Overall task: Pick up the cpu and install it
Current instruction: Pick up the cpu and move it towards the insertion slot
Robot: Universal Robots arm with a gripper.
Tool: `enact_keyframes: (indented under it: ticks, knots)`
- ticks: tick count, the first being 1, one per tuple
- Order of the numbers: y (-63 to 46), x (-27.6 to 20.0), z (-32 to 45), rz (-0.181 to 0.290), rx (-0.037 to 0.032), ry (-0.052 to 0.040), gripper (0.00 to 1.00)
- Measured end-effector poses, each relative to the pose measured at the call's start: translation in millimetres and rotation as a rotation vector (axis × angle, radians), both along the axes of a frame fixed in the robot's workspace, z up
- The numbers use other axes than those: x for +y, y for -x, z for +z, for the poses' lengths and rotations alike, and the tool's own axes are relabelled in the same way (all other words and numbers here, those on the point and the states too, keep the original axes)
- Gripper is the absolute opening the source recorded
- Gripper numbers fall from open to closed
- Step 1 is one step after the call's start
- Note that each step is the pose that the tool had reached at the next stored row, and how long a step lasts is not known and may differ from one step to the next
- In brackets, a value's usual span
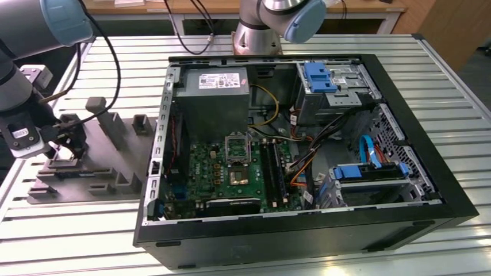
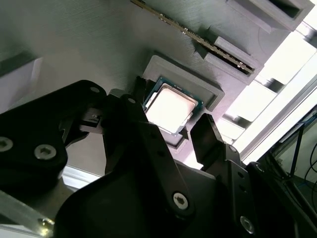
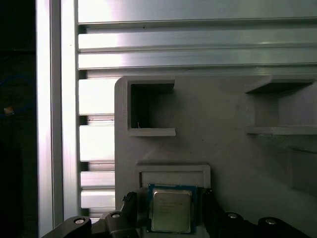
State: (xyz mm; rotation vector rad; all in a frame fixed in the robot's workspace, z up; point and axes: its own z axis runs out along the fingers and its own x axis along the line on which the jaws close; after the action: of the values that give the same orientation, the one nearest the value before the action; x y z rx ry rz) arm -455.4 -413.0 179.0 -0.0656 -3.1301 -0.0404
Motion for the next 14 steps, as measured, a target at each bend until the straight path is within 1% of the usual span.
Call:
enact_keyframes:
  ticks: [9,11,12,14]
  knots:
    - [0.0,0.1,2.2,0.0,-0.0001,-0.0001,0.63]
    - [0.0,0.1,2.2,0.0,-0.0002,-0.0001,0.62]
    - [0.0,0.0,2.2,0.0,-0.0002,-0.0001,0.55]
    - [0.0,0.0,2.4,0.0,-0.0001,0.0,0.55]
